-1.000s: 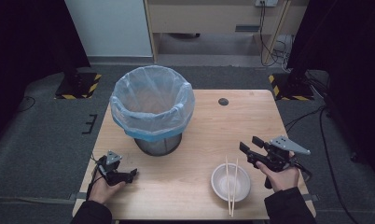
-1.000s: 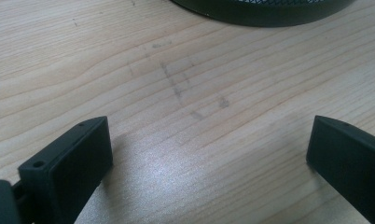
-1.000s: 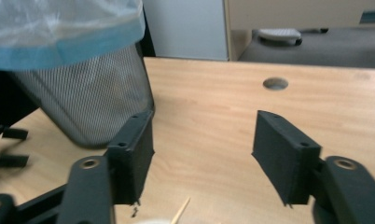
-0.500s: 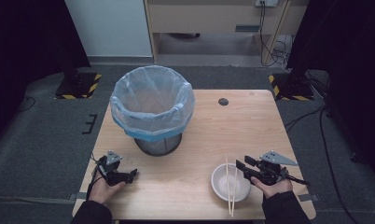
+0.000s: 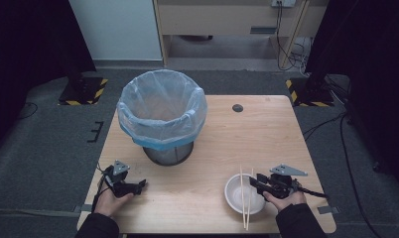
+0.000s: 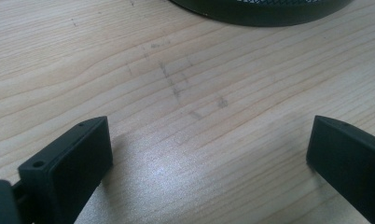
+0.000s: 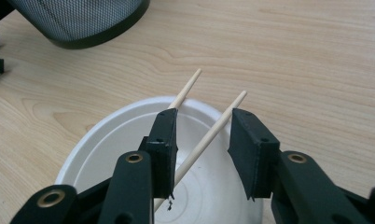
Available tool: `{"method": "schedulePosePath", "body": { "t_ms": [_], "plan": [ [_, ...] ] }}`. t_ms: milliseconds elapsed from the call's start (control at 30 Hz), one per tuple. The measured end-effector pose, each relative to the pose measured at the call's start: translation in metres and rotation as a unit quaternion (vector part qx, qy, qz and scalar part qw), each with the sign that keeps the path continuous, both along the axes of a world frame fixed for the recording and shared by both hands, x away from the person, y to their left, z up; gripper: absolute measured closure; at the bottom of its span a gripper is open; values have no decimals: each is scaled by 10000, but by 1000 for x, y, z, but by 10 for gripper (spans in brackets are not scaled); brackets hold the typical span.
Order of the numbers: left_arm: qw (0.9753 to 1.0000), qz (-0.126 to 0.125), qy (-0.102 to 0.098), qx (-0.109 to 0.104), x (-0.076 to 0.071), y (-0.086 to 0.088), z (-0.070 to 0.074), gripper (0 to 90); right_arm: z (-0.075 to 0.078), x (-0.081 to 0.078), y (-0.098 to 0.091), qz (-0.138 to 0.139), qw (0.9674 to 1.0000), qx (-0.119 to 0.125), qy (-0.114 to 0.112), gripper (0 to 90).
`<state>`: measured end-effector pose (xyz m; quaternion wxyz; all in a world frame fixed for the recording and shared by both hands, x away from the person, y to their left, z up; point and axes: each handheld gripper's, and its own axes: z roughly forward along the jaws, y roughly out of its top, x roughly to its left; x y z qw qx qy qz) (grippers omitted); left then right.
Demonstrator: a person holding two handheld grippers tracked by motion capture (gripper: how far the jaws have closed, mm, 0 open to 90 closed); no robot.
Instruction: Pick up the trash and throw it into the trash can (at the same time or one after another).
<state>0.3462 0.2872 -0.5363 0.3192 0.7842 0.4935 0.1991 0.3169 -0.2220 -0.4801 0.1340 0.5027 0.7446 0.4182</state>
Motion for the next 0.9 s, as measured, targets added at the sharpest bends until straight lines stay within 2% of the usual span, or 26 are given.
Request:
{"method": "schedulePosePath", "body": {
  "t_ms": [200, 500, 900],
  "plan": [
    [10000, 0, 4, 3, 0, 0, 0, 0, -4, 1, 4, 31, 9998, -120, 184, 635],
    [10000, 0, 4, 3, 0, 0, 0, 0, -8, 3, 6, 50, 9991, -278, 305, 662],
    [10000, -1, 4, 3, 0, 0, 0, 0, -9, 7, 4, 133, 9987, -403, 270, 745]
  ]
}}
